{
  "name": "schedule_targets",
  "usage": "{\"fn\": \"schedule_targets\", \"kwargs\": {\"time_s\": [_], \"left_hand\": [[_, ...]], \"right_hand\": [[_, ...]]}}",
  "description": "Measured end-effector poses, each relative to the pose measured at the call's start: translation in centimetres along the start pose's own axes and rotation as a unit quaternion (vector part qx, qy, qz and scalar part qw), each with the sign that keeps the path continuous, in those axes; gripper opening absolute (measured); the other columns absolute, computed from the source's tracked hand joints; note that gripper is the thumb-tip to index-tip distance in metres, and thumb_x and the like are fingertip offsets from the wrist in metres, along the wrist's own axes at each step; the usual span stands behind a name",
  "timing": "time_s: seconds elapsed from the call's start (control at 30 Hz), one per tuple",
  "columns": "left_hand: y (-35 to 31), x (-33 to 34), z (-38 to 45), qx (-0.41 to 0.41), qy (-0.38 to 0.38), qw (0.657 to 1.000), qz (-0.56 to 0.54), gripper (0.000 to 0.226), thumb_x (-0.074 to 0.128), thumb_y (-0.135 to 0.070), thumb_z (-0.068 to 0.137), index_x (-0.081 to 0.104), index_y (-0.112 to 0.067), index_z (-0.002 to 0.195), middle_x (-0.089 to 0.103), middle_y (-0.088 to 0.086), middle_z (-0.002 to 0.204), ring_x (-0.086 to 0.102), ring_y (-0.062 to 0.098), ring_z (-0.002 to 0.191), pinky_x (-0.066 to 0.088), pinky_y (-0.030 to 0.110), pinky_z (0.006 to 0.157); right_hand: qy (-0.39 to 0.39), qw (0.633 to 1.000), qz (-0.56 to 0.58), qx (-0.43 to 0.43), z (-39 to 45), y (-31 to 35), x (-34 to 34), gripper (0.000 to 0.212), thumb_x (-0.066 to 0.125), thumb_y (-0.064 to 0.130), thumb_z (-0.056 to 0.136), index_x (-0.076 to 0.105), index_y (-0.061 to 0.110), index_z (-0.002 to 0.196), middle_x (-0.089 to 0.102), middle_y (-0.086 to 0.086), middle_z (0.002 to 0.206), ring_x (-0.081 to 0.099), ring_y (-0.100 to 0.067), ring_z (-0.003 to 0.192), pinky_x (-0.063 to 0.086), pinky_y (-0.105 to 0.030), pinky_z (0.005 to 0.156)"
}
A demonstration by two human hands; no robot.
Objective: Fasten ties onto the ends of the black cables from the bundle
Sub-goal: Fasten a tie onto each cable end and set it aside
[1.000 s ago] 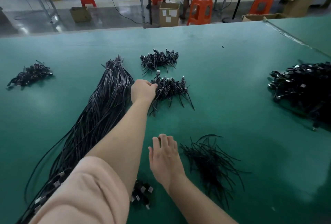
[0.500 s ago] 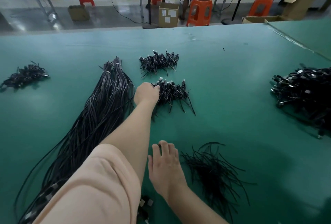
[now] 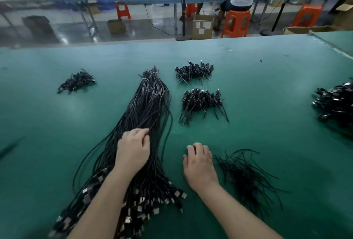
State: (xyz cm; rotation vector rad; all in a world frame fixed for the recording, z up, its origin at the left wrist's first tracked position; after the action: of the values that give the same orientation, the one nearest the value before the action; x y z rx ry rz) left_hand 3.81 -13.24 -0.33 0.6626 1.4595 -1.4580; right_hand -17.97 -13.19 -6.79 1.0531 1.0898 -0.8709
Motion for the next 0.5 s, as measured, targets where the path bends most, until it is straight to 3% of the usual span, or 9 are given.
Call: {"fn": "schedule_targets", "kwargs": {"time_s": [0.07, 0.13, 0.33, 0.4, 0.47, 0.5], "left_hand": [[1.8, 1.8, -2.5, -0.020, 0.067, 0.995, 0.069, 0.048, 0.038, -0.040, 0.106, 0.043, -0.024, 0.151, 0.040, -0.001, 0.158, 0.026, 0.020, 0.147, 0.025, 0.043, 0.120], [2.5, 2.9, -3.4, 0.000, 0.077, 0.992, 0.099, 0.052, 0.036, -0.043, 0.106, 0.036, -0.025, 0.155, 0.030, -0.001, 0.163, 0.015, 0.018, 0.152, 0.016, 0.042, 0.122], [2.4, 3.2, -3.1, 0.011, 0.058, 0.994, 0.095, 0.049, 0.040, -0.039, 0.104, 0.042, -0.022, 0.150, 0.035, 0.003, 0.157, 0.018, 0.020, 0.148, 0.018, 0.044, 0.119], [2.5, 3.1, -3.1, 0.010, 0.048, 0.996, 0.079, 0.047, 0.042, -0.038, 0.104, 0.046, -0.021, 0.148, 0.038, 0.002, 0.154, 0.021, 0.019, 0.147, 0.017, 0.042, 0.119], [2.5, 3.0, -3.0, 0.003, 0.037, 0.997, 0.061, 0.045, 0.044, -0.036, 0.104, 0.049, -0.021, 0.146, 0.041, 0.002, 0.152, 0.024, 0.019, 0.146, 0.018, 0.041, 0.118], [2.4, 2.9, -2.9, -0.001, 0.032, 0.998, 0.053, 0.044, 0.045, -0.035, 0.103, 0.051, -0.021, 0.145, 0.042, 0.001, 0.152, 0.024, 0.019, 0.145, 0.018, 0.041, 0.118]], "right_hand": [[-0.004, 1.000, 0.006, 0.002, 0.0, 0.1, -0.1, 0.040, 0.029, 0.037, 0.106, 0.047, 0.015, 0.134, 0.044, -0.005, 0.130, 0.041, -0.022, 0.116, 0.039, -0.035, 0.102], [-0.001, 1.000, 0.012, 0.004, 0.0, 0.2, -0.2, 0.039, 0.031, 0.037, 0.106, 0.049, 0.015, 0.133, 0.045, -0.005, 0.129, 0.041, -0.022, 0.115, 0.039, -0.034, 0.100], [0.041, 0.996, 0.069, 0.042, 0.0, 0.4, -1.5, 0.029, 0.042, 0.038, 0.104, 0.054, 0.021, 0.124, 0.045, 0.001, 0.124, 0.040, -0.017, 0.114, 0.036, -0.030, 0.101], [0.052, 0.988, 0.140, 0.047, 0.0, 2.2, -2.6, 0.024, 0.046, 0.038, 0.103, 0.062, 0.020, 0.106, 0.054, 0.002, 0.106, 0.049, -0.015, 0.099, 0.046, -0.032, 0.090], [0.119, 0.973, 0.193, 0.038, -0.3, 5.0, -3.1, 0.035, 0.047, 0.044, 0.102, 0.061, 0.019, 0.082, 0.059, 0.001, 0.082, 0.054, -0.016, 0.074, 0.050, -0.035, 0.069], [0.162, 0.968, 0.189, 0.035, -0.5, 6.3, -3.1, 0.038, 0.049, 0.049, 0.099, 0.060, 0.018, 0.080, 0.062, 0.000, 0.078, 0.056, -0.018, 0.069, 0.048, -0.034, 0.064]]}}
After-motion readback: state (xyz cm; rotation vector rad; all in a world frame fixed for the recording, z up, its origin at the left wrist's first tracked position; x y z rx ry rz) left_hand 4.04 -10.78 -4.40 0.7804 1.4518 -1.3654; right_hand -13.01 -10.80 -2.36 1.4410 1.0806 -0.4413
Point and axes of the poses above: each hand's wrist, its own z-axis towards the middle knuckle, its own x-axis out of the palm, y = z × x, the point moved 3 cm from there along z, towards the middle knuckle
